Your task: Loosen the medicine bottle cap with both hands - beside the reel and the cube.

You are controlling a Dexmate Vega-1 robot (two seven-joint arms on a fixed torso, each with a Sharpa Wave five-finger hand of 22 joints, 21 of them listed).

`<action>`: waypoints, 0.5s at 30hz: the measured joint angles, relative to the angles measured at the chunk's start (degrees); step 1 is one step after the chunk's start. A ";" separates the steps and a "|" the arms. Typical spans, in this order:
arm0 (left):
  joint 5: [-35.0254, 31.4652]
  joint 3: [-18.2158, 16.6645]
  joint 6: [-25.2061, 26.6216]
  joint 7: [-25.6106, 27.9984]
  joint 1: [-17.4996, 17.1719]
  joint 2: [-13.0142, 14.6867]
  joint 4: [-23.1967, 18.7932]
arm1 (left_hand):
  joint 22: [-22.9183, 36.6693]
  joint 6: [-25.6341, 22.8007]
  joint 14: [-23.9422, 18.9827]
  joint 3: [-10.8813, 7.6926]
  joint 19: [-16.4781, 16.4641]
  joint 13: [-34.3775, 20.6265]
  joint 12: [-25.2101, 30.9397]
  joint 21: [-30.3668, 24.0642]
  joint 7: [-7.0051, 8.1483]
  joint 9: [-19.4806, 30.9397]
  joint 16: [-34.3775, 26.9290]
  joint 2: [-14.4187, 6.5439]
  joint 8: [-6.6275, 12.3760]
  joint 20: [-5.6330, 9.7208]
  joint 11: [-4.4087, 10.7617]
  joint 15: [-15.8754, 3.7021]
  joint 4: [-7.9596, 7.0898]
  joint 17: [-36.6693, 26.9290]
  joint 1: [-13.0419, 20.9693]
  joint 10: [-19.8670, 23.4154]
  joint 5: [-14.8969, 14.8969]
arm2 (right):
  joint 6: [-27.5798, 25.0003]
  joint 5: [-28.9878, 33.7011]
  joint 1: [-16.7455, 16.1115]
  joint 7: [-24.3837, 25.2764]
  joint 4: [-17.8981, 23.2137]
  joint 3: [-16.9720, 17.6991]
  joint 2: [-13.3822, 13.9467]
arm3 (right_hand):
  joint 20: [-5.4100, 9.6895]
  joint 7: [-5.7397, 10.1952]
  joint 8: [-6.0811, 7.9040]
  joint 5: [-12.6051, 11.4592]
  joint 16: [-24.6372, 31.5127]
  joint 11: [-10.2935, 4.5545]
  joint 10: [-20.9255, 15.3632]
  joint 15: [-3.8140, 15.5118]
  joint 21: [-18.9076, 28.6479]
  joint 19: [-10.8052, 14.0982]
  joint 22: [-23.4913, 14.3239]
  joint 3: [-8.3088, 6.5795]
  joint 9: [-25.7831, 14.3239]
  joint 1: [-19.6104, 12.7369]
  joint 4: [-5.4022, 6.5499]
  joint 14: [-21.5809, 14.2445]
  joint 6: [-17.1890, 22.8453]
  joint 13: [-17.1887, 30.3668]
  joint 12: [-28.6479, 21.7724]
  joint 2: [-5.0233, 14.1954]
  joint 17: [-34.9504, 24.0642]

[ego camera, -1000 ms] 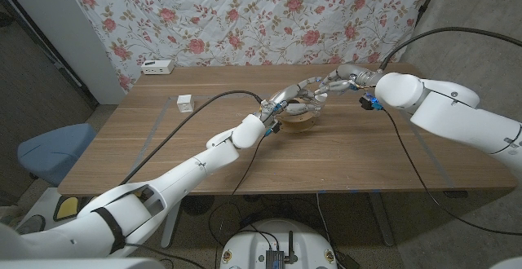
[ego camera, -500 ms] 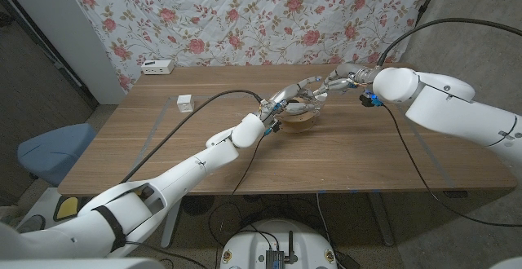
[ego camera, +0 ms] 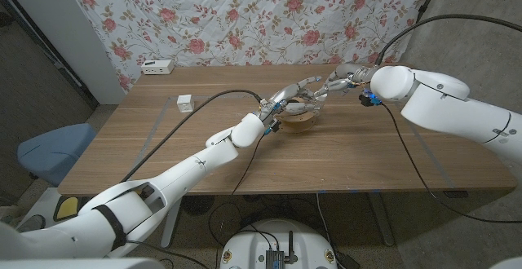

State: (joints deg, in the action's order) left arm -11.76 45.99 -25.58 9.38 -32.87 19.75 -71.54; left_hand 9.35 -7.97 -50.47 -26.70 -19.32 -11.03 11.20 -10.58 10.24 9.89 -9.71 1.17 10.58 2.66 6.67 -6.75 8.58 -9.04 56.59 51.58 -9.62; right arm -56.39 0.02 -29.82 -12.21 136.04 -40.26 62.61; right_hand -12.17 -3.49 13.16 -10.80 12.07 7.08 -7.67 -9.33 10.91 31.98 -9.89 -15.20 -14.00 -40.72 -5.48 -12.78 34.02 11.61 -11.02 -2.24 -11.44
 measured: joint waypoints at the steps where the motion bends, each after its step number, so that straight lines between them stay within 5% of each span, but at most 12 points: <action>1: 0.00 -0.01 -0.01 0.00 0.01 0.00 0.02 | 0.00 0.00 0.00 0.00 0.00 0.00 0.00 0.00 0.00 0.00 0.00 0.00 0.00 0.00 0.00 0.00 0.00 0.00 0.00 0.00 0.00 | 0.00 0.00 0.00 0.00 0.00 -0.01 -0.01 | -0.04 -0.09 0.26 0.00 0.00 0.00 0.00 0.00 0.17 0.22 0.00 0.03 0.00 -0.23 -0.33 0.00 0.07 0.00 0.00 -0.21 0.00; 15: 0.01 -0.22 -0.09 0.22 -0.04 0.08 0.04 | 0.00 0.00 0.00 0.00 0.00 -0.01 0.08 0.00 0.00 0.00 0.00 0.00 0.00 0.00 -0.13 0.00 0.00 0.00 0.00 0.13 -0.06 | -1.49 1.15 0.00 1.30 0.00 -1.08 -0.96 | 0.19 1.16 2.03 -0.01 0.01 0.18 -0.66 0.64 0.17 1.23 0.00 -0.96 -0.92 -2.31 -1.92 -0.64 3.39 -0.01 -0.25 0.76 -0.01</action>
State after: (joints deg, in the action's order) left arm -11.75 45.77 -25.66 9.60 -32.90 19.84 -71.50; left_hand 9.35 -7.97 -50.47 -26.69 -19.32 -11.04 11.28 -10.58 10.24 9.88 -9.71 1.18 10.58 2.66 6.54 -6.75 8.58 -9.04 56.60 51.71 -9.68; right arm -57.88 1.17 -29.82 -10.91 136.04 -41.34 61.65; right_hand -11.98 -2.33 15.19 -10.81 12.08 7.26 -8.33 -8.70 11.08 33.21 -9.89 -16.16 -14.91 -43.03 -7.40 -13.41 37.42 11.60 -11.27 -1.48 -11.45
